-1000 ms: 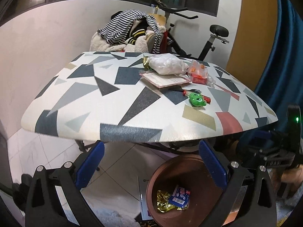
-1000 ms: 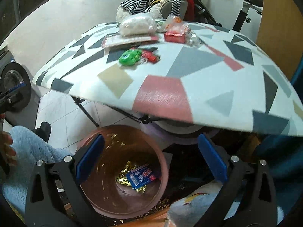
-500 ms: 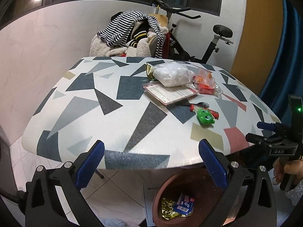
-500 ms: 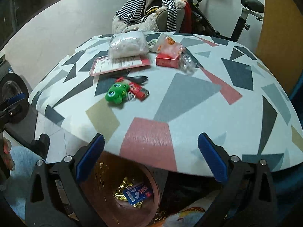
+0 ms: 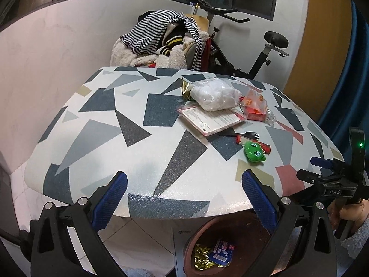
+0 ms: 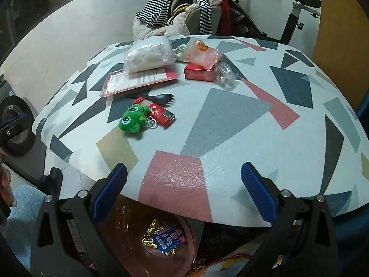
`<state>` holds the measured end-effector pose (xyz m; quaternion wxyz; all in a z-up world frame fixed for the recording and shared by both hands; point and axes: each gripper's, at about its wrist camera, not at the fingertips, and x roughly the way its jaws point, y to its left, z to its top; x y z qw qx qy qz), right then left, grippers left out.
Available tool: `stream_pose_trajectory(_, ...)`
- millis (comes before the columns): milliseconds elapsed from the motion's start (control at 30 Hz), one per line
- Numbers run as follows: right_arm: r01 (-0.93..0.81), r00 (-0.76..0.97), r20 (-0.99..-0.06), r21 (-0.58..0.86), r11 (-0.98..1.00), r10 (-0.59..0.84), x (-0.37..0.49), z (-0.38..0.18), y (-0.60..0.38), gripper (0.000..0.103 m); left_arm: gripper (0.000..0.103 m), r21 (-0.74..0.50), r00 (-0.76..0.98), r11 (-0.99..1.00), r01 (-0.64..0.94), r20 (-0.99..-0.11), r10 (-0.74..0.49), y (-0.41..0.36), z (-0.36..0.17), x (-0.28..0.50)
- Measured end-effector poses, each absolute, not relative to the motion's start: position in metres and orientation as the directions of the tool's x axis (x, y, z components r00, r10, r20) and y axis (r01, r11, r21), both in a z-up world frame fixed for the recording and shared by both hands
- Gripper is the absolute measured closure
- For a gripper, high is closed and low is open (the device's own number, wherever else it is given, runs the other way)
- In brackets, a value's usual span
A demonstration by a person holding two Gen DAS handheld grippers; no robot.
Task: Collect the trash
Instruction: 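Raise both tools from the bin back toward the table, then grasp the green frog toy with the right tool while the left tool grasps the red-bordered card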
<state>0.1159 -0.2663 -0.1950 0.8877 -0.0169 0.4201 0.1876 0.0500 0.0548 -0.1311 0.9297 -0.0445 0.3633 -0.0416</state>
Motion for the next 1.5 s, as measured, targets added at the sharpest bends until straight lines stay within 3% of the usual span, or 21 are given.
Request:
stream_pose_trajectory(400,-0.360,0.574,-0.739,0.160,0.919,0.353,0.128,-0.196,-0.260,0.006,0.006,-0.156,0.722,0.987,0.029,-0.680,-0.129,0.069,-0.142,0.058)
stream_pose_trajectory(667,-0.409,0.554,-0.715,0.214,0.887,0.427,0.138,-0.190,-0.235,0.022,0.006,-0.191,0.711,0.981,0.024,-0.687,-0.151,0.075,-0.150,0.066)
stream_pose_trajectory(767,-0.445,0.511,-0.705,0.272,0.853,0.491,0.142,-0.190,-0.220,0.039,0.006,-0.201,0.710,0.979,0.024,-0.686,-0.159,0.076,-0.151,0.067)
stream_pose_trajectory(1000,-0.381,0.481,-0.744,0.299,0.875,0.464,0.166,-0.201,-0.191,0.041,0.006,-0.236,0.705,0.971,0.024,-0.685,-0.184,0.080,-0.153,0.072)
stream_pose_trajectory(1100,-0.370,0.487,-0.770,0.247,0.896,0.413,0.176,-0.205,-0.176,0.042,0.009,-0.261,0.701,0.965,0.023,-0.684,-0.201,0.082,-0.152,0.073)
stream_pose_trajectory(1267,-0.410,0.486,-0.802,0.141,0.901,0.347,0.178,-0.207,-0.160,0.064,0.018,-0.283,0.696,0.959,0.030,-0.683,-0.224,0.082,-0.151,0.075)
stream_pose_trajectory(1500,-0.443,0.553,-0.694,0.225,0.868,0.462,0.165,-0.169,-0.198,0.065,0.026,-0.358,0.674,0.933,0.040,-0.680,-0.290,0.081,-0.153,0.082)
